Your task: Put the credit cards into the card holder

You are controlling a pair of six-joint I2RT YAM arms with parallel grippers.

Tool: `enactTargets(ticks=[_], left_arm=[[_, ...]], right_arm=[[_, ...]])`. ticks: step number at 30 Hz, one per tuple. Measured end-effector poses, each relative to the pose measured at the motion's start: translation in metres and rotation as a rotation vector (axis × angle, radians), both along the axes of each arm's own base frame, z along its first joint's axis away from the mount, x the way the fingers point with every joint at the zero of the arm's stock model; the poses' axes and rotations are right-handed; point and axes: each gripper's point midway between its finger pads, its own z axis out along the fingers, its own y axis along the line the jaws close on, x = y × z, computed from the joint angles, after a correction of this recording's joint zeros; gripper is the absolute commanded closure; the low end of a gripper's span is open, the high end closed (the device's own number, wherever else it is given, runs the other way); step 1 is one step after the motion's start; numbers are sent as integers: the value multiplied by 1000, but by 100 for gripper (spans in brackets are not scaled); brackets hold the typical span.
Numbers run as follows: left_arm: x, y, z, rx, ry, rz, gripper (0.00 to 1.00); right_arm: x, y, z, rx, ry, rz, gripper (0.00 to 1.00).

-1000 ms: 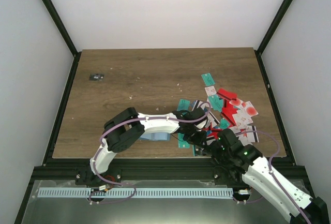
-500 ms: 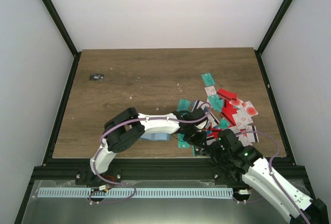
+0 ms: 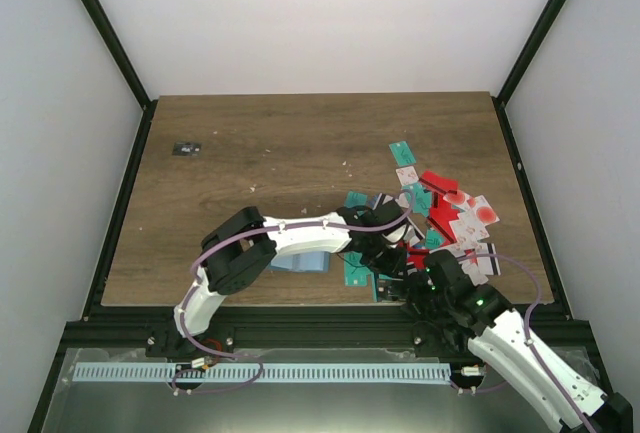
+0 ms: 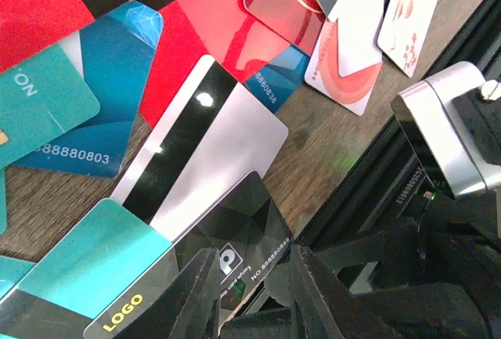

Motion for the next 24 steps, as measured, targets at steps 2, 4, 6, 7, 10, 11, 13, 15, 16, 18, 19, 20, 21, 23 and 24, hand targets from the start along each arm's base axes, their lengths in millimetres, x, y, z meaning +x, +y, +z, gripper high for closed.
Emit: enactTargets(ticks=[2, 4, 6, 7, 10, 11, 13, 15, 16, 18, 19, 20, 21, 23, 24], left_arm=[[0, 1, 1, -1, 2, -10, 73], [-1, 3, 0, 6, 4, -16, 73], [-2, 6, -2, 18, 9, -25, 73], [-2, 7, -3, 23, 10, -28, 73], [-3, 9, -10, 39, 15, -30, 73], [-2, 11, -12, 46, 17, -29, 73], [-1, 12, -17, 56, 20, -28, 73], [0, 14, -20, 66, 19, -26, 73], [0, 15, -21, 70, 16, -25, 73], [1, 16, -22, 76, 10, -23, 73], [1, 16, -22, 77, 8, -22, 73], [1, 17, -23, 81, 6, -23, 73], [1, 18, -24, 86, 5, -22, 73], [2, 19, -25, 93, 4, -19, 73], [2, 19, -26, 94, 3, -18, 73]], right_arm=[[0, 0, 0, 2, 2, -2, 46], [0, 0, 0, 2, 2, -2, 46], [0, 0, 0, 3, 4, -4, 45], [0, 0, 0, 3, 4, -5, 45], [0, 0, 0, 5, 7, -10, 42], [0, 0, 0, 6, 6, -11, 41], [0, 0, 1, 9, 6, -14, 39], [1, 1, 1, 12, 2, -15, 38], [1, 1, 1, 13, 2, -16, 37], [1, 1, 2, 14, 1, -17, 36], [1, 1, 2, 16, -1, -17, 36], [2, 1, 2, 17, -2, -17, 35], [2, 1, 2, 17, -3, -17, 34], [2, 1, 2, 18, -4, -17, 33], [2, 1, 2, 19, -4, -18, 32]])
